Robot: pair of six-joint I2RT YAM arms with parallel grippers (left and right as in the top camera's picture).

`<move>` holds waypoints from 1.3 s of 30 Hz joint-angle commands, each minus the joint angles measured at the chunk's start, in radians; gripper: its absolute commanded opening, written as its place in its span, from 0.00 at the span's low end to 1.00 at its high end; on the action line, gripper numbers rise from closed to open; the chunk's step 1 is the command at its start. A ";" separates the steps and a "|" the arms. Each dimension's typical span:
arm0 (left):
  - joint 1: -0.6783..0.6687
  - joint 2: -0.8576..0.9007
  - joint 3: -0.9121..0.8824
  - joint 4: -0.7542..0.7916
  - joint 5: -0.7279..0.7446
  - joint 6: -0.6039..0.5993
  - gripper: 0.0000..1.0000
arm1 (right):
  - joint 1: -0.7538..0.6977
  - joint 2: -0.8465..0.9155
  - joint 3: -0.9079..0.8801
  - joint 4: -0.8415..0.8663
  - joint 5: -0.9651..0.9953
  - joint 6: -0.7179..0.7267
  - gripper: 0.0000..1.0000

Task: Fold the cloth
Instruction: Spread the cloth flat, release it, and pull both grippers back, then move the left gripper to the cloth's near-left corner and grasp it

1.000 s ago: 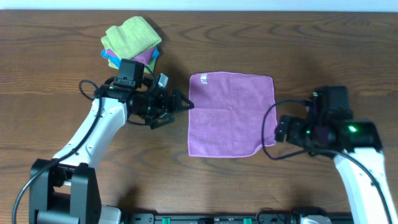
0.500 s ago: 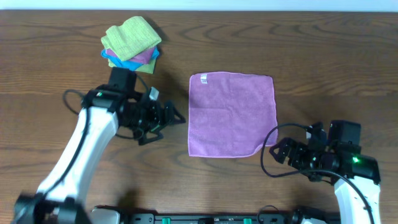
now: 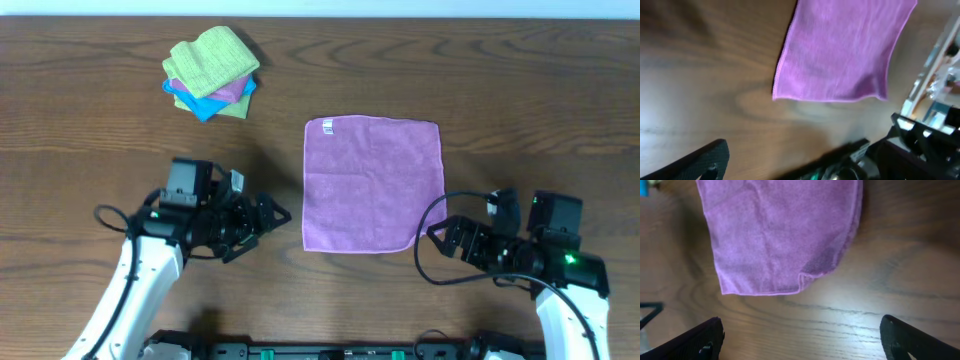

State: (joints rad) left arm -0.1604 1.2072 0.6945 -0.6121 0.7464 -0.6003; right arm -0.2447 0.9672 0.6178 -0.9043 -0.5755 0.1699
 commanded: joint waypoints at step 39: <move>-0.164 0.472 -0.324 1.082 0.021 -0.554 0.98 | -0.143 -0.005 -0.118 0.139 -0.245 0.107 0.98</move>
State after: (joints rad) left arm -0.3027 1.6115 0.3992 0.4988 0.8581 -1.1503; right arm -0.3817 0.9665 0.5018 -0.7670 -0.7898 0.2607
